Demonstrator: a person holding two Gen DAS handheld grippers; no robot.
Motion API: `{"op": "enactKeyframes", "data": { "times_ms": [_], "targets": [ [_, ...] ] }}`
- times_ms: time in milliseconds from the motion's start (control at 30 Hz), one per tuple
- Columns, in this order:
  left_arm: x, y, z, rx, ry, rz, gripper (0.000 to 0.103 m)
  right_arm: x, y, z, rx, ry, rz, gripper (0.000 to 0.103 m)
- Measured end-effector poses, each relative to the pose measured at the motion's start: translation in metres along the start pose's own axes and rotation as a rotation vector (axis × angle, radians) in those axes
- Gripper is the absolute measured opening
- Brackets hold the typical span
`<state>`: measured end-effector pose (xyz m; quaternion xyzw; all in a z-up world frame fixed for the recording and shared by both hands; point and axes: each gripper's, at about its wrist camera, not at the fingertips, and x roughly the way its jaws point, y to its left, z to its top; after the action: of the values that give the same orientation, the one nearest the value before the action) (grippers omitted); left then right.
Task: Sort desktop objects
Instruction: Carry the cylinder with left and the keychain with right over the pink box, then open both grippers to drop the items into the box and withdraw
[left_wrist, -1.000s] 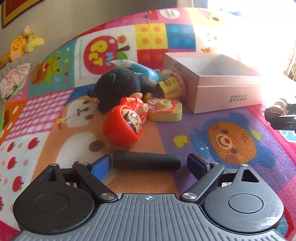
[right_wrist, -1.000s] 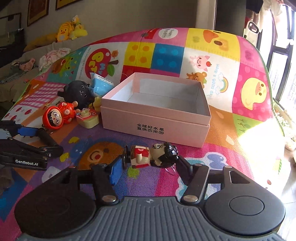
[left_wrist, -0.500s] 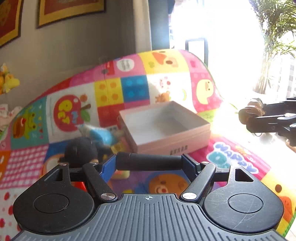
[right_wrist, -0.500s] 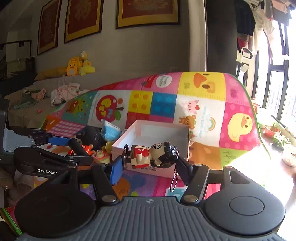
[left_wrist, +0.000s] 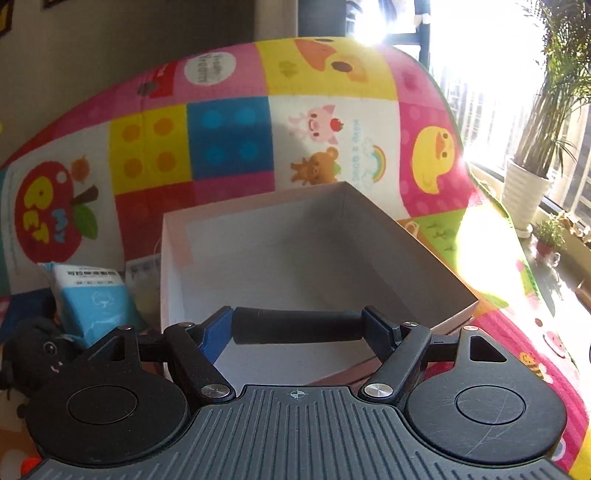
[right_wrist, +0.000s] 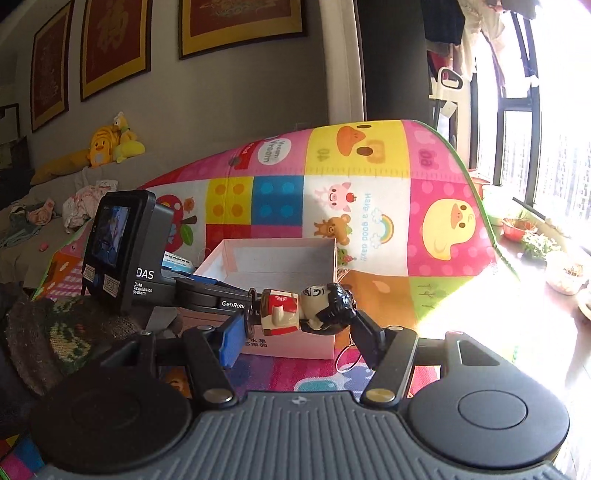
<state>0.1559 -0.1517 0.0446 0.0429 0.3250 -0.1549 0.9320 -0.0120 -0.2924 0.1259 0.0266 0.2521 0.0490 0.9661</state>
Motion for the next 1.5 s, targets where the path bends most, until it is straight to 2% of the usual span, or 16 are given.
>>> {"op": "enactKeyframes", "data": {
  "times_ms": [100, 200, 333, 400, 500, 567, 667, 800, 933, 1000, 1067, 1200, 1300, 1500],
  "targets": [
    [-0.015, 0.008, -0.006, -0.013, -0.046, -0.017, 0.097, 0.012, 0.003, 0.0, 0.002, 0.016, -0.01, 0.061],
    [-0.054, 0.023, -0.019, -0.051, -0.12, -0.056, 0.098, 0.025, 0.007, 0.005, 0.002, 0.02, -0.019, 0.061],
    [-0.104, 0.04, -0.057, -0.041, -0.221, -0.003, 0.101, 0.063, 0.014, 0.027, -0.006, 0.038, -0.016, 0.061],
    [-0.119, 0.049, -0.077, -0.039, -0.224, 0.041, 0.102, 0.09, 0.017, 0.041, 0.005, 0.074, -0.007, 0.061],
    [-0.13, 0.067, -0.102, -0.084, -0.18, 0.091, 0.102, 0.139, 0.019, 0.057, 0.032, 0.156, -0.009, 0.061],
    [-0.135, 0.079, -0.114, -0.113, -0.157, 0.12, 0.102, 0.169, 0.024, 0.057, 0.024, 0.2, -0.051, 0.061],
    [-0.14, 0.098, -0.128, -0.143, -0.146, 0.184, 0.102, 0.195, 0.027, 0.054, 0.023, 0.22, -0.081, 0.062],
    [-0.135, 0.118, -0.137, -0.213, -0.115, 0.214, 0.102, 0.191, 0.036, 0.053, 0.015, 0.189, -0.09, 0.063],
    [-0.13, 0.124, -0.14, -0.258, -0.097, 0.211, 0.102, 0.157, 0.082, 0.045, -0.159, 0.113, -0.008, 0.063],
    [-0.13, 0.13, -0.141, -0.301, -0.103, 0.23, 0.102, 0.14, 0.111, 0.031, -0.254, 0.072, 0.014, 0.063],
    [-0.135, 0.139, -0.143, -0.374, -0.13, 0.263, 0.102, 0.123, 0.141, 0.012, -0.346, 0.037, 0.078, 0.061],
    [-0.143, 0.163, -0.148, -0.511, -0.177, 0.353, 0.103, 0.116, 0.188, -0.027, -0.466, 0.052, 0.164, 0.055],
    [-0.142, 0.173, -0.15, -0.56, -0.162, 0.335, 0.103, 0.133, 0.209, -0.043, -0.496, 0.083, 0.147, 0.055],
    [-0.144, 0.172, -0.151, -0.552, -0.187, 0.337, 0.103, 0.164, 0.225, -0.047, -0.481, 0.092, 0.081, 0.055]
  ]
}}
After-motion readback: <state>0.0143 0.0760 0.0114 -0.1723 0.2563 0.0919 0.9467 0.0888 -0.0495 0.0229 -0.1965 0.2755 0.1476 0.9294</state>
